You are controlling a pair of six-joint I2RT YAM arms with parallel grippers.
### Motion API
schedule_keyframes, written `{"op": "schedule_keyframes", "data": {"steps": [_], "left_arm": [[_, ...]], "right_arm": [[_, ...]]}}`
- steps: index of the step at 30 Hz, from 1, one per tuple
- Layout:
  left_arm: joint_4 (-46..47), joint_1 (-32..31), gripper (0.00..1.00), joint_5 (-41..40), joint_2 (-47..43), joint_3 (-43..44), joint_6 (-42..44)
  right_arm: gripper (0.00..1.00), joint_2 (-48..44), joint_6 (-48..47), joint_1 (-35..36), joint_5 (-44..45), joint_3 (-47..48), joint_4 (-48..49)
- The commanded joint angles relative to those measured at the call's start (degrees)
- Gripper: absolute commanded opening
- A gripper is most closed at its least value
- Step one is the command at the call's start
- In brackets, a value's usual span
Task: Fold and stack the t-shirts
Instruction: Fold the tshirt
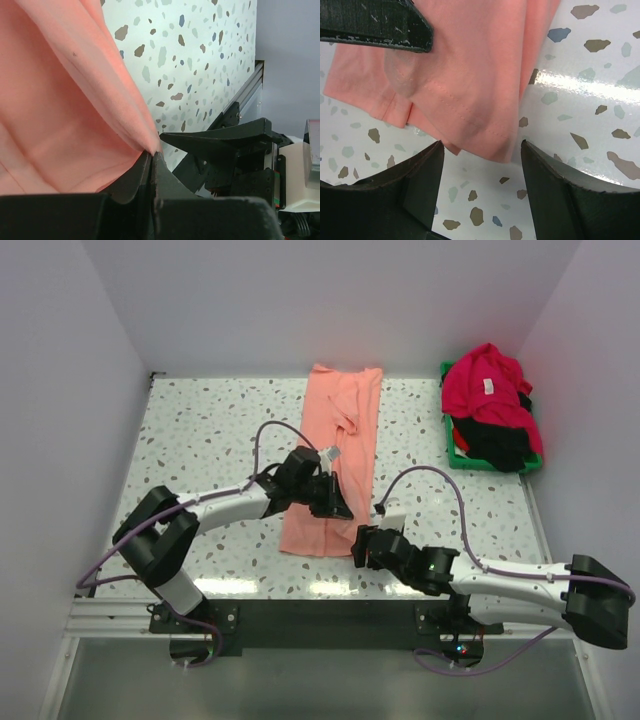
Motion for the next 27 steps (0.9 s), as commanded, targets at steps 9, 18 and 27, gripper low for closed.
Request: {"op": "schedule_keyframes", "data": {"steps": [9, 18, 27], "left_arm": [[3.76, 1.82, 0.01, 2.47, -2.09, 1.38, -1.44], [5.35, 1.73, 0.05, 2.22, -2.61, -2.84, -1.97], [7.89, 1.47, 0.2, -0.16, -5.25, -13.56, -2.5]], "right_arm": [[0.63, -1.49, 3.34, 0.69, 4.5, -0.79, 1.99], [0.63, -2.89, 4.04, 1.22, 4.32, 1.22, -1.52], [0.64, -1.94, 7.82, 1.22, 5.11, 8.77, -16.55]]}}
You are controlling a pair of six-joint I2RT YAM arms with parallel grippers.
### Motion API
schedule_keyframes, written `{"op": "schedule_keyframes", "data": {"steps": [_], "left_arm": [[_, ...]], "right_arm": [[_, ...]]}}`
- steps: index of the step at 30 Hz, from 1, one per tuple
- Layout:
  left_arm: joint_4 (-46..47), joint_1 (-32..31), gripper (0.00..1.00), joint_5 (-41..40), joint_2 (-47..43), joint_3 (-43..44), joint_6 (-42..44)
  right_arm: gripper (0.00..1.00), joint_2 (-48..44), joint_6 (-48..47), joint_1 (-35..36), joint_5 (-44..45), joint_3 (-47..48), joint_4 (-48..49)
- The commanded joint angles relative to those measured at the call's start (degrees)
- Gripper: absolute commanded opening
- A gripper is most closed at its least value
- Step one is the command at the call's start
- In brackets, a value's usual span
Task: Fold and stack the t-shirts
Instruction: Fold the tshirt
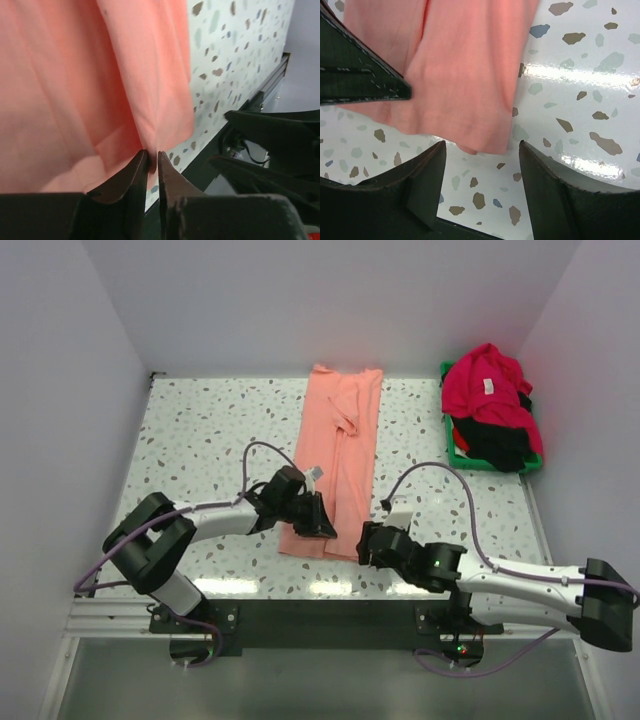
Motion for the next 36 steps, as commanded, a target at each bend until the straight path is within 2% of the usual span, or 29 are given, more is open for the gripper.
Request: {"op": "schedule_keyframes", "data": {"steps": [1, 3, 6, 11, 12, 14, 17, 19, 25, 36], "left_arm": [[3.28, -0.06, 0.24, -0.67, -1.97, -2.07, -0.57], [2.41, -0.06, 0.34, -1.63, -2.23, -2.16, 0.22], [0.39, -0.06, 0.41, -3.29, -3.46, -1.72, 1.27], [-3.66, 0.03, 0.43, -7.42, -7.94, -0.14, 4.16], [-7.92, 0.03, 0.43, -10.13, -8.82, 0.21, 4.87], [-10.68, 0.12, 0.43, -13.13, -11.45, 0.21, 6.8], [-15.77, 0.73, 0.44, -18.32, -14.01, -0.66, 8.65], [-17.1, 1.34, 0.44, -21.48, -15.76, -2.07, 9.44], [-17.81, 3.54, 0.43, -23.51, -17.96, -6.03, 10.24], [-18.16, 4.95, 0.45, -27.12, -18.06, -9.19, 10.24]], "right_arm": [[0.64, 1.94, 2.93, 0.45, 3.19, 5.07, -5.96], [0.64, 4.21, 3.19, 0.45, 2.93, 6.47, -6.75], [0.65, 7.29, 3.63, 0.45, 2.14, 8.05, -7.72], [0.64, 11.87, 3.98, 0.1, 1.79, 10.43, -10.0], [0.64, 11.96, 3.98, -0.68, 0.83, 10.35, -10.09], [0.62, 11.53, 3.2, -2.18, -0.67, 10.0, -9.22], [0.59, 8.89, 0.92, -6.22, -6.37, 8.33, -5.63], [0.55, 7.58, -1.27, -12.0, -11.8, 6.49, -2.99], [0.4, 11.78, -4.54, -14.84, -19.74, 7.09, 0.97], [0.35, 19.52, -5.77, -14.75, -25.72, 4.9, 4.41]]}}
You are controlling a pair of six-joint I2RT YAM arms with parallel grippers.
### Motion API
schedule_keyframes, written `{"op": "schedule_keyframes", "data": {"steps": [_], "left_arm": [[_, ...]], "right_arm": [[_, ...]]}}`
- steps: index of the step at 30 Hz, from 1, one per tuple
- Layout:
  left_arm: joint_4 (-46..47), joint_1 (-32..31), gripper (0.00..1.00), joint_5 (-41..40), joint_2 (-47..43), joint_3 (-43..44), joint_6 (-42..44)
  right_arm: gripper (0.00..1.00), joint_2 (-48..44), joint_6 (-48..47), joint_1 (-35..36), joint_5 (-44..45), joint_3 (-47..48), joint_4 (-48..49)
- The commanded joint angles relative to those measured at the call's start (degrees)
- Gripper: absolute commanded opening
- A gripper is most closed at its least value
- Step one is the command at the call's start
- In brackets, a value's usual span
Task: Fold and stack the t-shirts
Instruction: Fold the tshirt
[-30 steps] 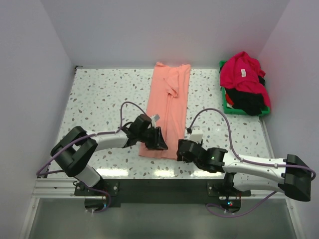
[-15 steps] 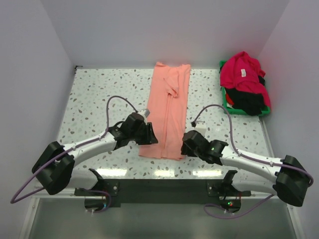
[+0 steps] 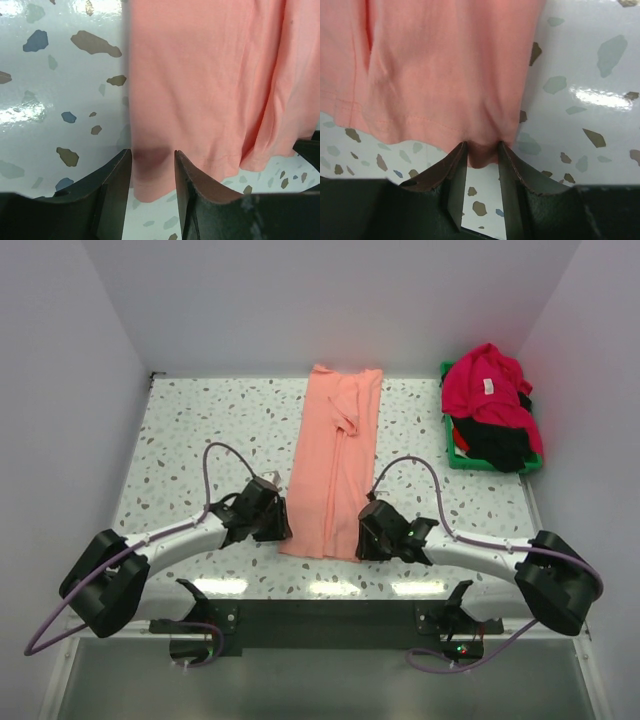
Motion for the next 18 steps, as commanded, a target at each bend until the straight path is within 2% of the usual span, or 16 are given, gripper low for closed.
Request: {"op": "schedule_keyframes", "data": {"steps": [1, 6, 9, 10, 13, 18], "left_arm": [[0.46, 0.45, 0.45, -2.38, -0.75, -0.56, 1.34], [0.99, 0.45, 0.46, -1.94, -0.21, -2.32, 1.26], [1.6, 0.45, 0.46, -1.33, -0.04, -3.46, 0.73], [1.51, 0.36, 0.46, -1.24, -0.04, -3.72, 0.29], [2.65, 0.36, 0.45, 0.26, -1.18, -5.74, -1.28], [4.85, -1.48, 0.38, 1.31, -1.79, -8.91, -4.01]], "right_arm": [[0.35, 2.05, -1.53, 0.07, -3.21, -0.39, 2.94], [0.4, 2.07, -2.59, -0.02, -2.87, 0.05, 1.11], [0.5, -0.22, -3.03, 0.07, -2.16, 0.75, -2.05], [0.55, -1.0, -3.29, 0.07, -1.73, 1.1, -3.98], [0.63, -3.99, -3.73, 0.07, -0.23, 1.98, -6.62], [0.64, -7.33, -3.29, -0.81, 0.82, 1.63, -9.26]]}}
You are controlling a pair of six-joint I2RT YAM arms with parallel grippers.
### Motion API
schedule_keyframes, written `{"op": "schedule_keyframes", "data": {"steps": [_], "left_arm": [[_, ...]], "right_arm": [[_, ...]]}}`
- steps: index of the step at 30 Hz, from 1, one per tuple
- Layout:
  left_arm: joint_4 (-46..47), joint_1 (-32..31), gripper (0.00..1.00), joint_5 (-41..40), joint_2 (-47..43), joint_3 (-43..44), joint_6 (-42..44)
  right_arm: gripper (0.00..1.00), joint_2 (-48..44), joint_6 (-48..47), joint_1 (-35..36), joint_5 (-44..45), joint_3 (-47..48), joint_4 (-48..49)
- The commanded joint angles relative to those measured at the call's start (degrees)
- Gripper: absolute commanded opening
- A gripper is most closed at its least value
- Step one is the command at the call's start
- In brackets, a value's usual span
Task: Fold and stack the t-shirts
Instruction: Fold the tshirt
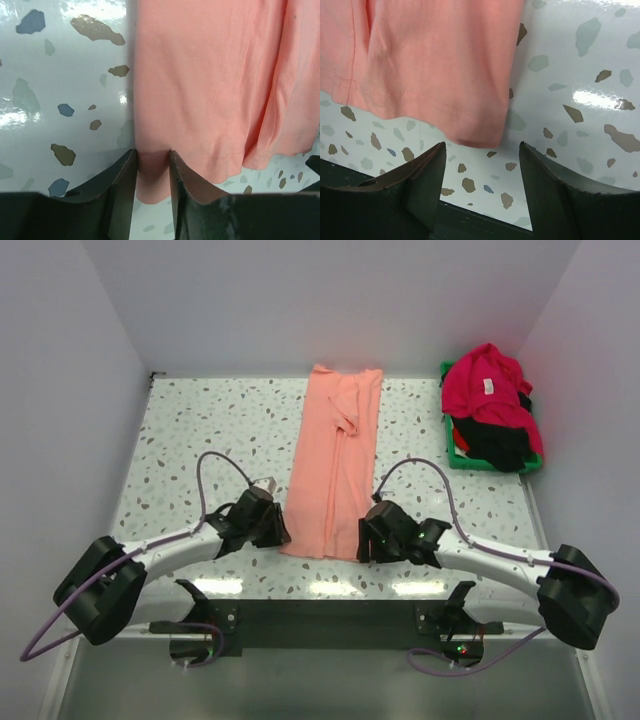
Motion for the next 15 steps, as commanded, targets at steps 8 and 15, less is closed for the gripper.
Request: {"op": "schedule_keyframes", "data": {"steps": [8, 15], "left_arm": [[1.87, -5.96, 0.22, 1.51, -0.66, -5.91, -7.47], [1.96, -9.92, 0.13, 1.42, -3.21, -7.93, -11.08]], "right_arm": [[0.64, -4.09, -1.57, -4.63, -0.14, -0.92, -2.71], [0.6, -2.43, -1.48, -6.39, -3.39, -2.5, -0.16]]}}
